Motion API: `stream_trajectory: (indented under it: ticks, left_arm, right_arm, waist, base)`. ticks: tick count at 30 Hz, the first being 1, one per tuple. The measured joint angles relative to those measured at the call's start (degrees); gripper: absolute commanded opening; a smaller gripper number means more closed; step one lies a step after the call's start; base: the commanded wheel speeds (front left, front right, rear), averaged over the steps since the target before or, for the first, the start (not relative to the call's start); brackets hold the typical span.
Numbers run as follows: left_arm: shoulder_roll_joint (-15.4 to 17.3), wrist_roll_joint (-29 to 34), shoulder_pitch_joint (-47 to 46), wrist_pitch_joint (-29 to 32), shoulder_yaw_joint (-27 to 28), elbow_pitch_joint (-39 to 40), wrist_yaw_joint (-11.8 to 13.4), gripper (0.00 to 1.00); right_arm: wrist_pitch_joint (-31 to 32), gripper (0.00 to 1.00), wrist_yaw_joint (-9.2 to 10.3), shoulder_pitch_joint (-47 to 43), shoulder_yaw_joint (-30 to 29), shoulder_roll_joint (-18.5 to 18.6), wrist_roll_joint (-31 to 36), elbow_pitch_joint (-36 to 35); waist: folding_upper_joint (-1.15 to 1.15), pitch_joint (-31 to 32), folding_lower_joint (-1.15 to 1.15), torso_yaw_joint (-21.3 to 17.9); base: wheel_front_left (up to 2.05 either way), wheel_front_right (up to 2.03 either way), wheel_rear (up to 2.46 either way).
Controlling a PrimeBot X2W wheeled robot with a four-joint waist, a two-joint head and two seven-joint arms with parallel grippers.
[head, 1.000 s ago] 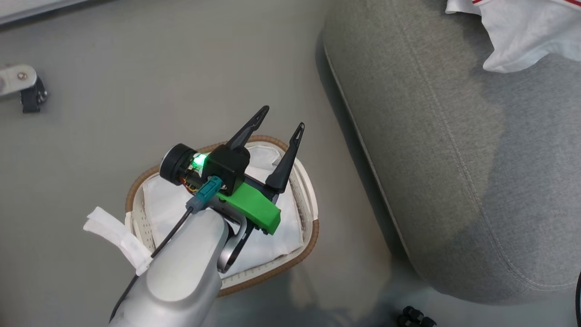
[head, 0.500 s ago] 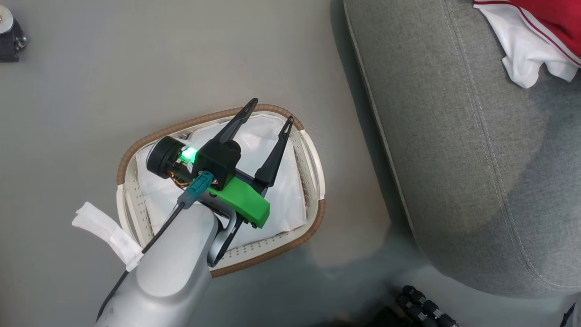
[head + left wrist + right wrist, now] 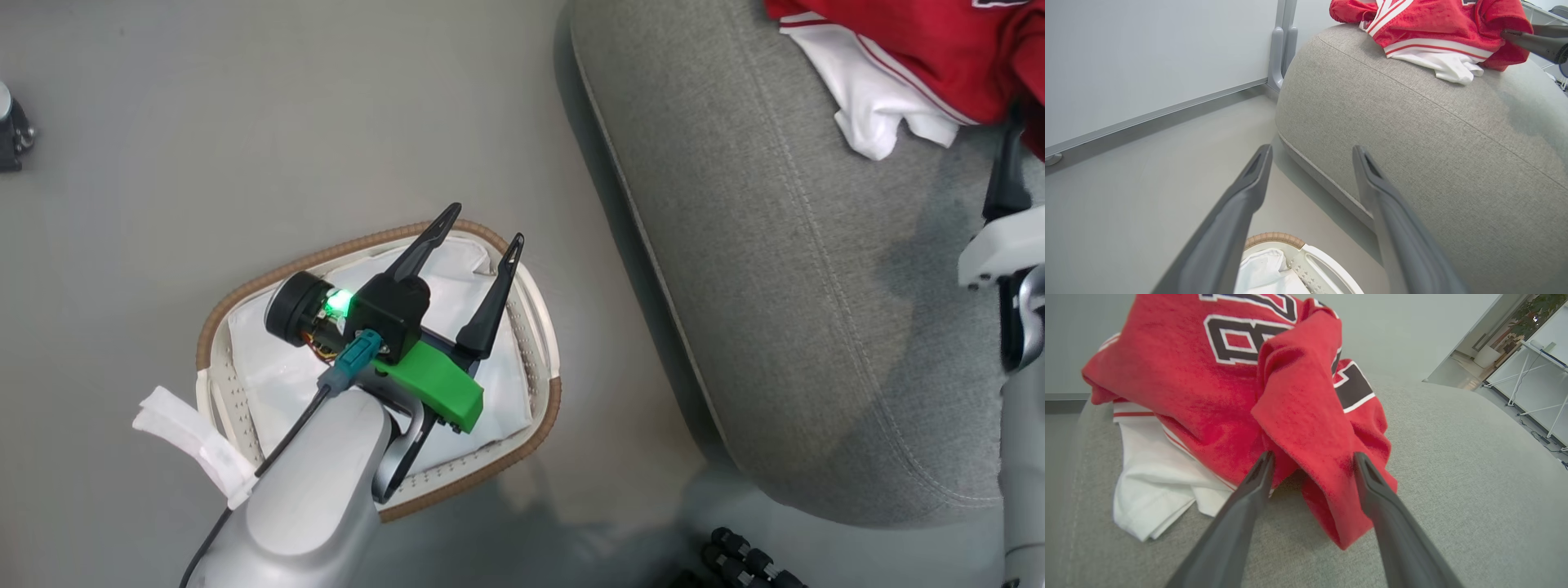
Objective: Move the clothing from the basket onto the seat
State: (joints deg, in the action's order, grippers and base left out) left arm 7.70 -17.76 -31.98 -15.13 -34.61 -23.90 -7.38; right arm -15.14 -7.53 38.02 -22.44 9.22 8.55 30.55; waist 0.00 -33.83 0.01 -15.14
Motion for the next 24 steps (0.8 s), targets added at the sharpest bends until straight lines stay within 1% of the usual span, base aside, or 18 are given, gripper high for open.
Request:
stream_trajectory:
  ticks: [4,7,14,19,24]
  left_arm:
    - [0.0,-0.6,0.9,0.0,0.5,0.7,0.0,1.0]
    - [-0.1,-1.0,1.6,0.0,0.9,1.3,0.0,1.0]
    - [-1.3,-2.0,3.3,0.0,3.5,1.9,0.0,1.0]
    - [-2.8,-2.9,5.1,0.0,7.3,2.6,0.0,1.0]
    - [-3.6,-3.4,7.6,0.0,12.7,3.3,0.4,1.0]
  right_arm:
    - [0.0,1.0,0.0,-3.8,1.1,-1.4,0.0,-1.8]
    - [0.0,1.0,0.0,-4.9,2.2,-1.8,0.0,-2.5]
    - [0.0,1.0,0.0,-4.8,4.9,-0.4,-0.4,-4.4]
    - [0.0,1.0,0.0,-3.6,7.7,0.4,-0.8,-5.3]
    - [0.0,1.0,0.0,-2.9,10.2,-0.7,-1.8,-5.7]
  waist:
    - [0.0,1.8,0.0,-0.7]
    - [0.0,3.2,0.0,-1.1]
    - [0.0,7.0,-0.01,-0.9]
    - [0.0,10.0,-0.01,0.6]
    - [0.0,13.2,-0.01,2.7]
  base:
    - [0.0,0.0,0.0]
    - [0.0,0.0,0.0]
    - [0.0,0.0,0.0]
    - [0.0,0.0,0.0]
    - [0.0,0.0,0.0]
